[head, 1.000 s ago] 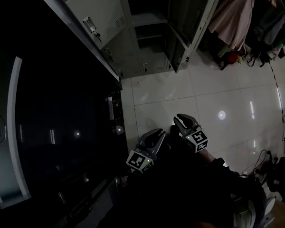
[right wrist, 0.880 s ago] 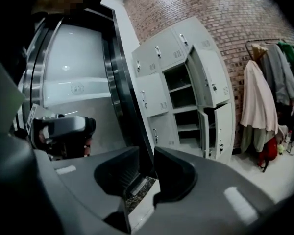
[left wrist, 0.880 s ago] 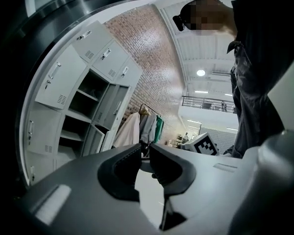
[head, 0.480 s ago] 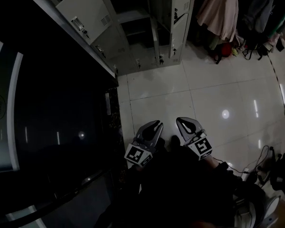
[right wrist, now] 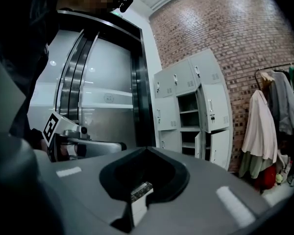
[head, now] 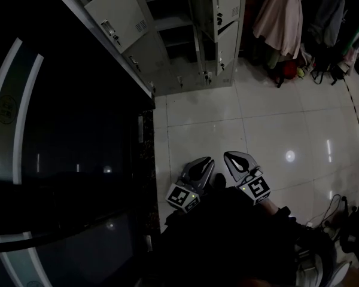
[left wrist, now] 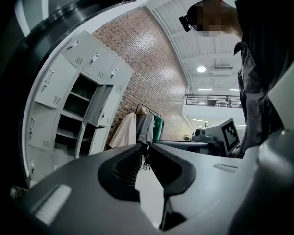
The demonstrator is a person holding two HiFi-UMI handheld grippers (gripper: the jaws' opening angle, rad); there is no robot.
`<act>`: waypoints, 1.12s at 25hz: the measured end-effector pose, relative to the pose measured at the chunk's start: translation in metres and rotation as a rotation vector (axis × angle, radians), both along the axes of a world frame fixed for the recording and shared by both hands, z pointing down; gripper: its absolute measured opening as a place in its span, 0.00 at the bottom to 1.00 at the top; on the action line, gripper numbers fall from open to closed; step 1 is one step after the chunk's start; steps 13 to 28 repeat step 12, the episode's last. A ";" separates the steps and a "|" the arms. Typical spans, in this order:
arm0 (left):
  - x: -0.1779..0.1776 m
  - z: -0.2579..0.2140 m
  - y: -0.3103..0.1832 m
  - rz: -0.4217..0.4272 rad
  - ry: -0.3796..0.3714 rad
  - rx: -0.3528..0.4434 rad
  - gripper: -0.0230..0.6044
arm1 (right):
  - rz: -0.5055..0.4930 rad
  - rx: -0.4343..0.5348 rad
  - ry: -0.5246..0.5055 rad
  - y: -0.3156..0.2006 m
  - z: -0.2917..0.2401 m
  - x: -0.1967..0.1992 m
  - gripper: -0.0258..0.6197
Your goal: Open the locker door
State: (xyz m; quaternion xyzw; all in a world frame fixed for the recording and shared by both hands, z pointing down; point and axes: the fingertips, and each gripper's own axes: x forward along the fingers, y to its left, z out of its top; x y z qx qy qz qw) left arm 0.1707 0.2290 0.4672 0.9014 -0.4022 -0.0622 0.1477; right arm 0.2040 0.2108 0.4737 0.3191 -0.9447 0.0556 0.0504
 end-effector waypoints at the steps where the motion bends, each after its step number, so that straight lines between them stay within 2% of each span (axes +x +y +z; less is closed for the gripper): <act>1: 0.003 -0.002 0.000 -0.001 -0.005 0.009 0.11 | -0.004 -0.006 -0.003 0.002 0.003 0.002 0.04; 12: 0.010 -0.002 0.011 -0.041 -0.030 0.022 0.09 | -0.033 0.043 -0.021 0.006 -0.016 0.008 0.04; 28: 0.010 -0.002 0.011 -0.041 -0.030 0.022 0.09 | -0.033 0.043 -0.021 0.006 -0.016 0.008 0.04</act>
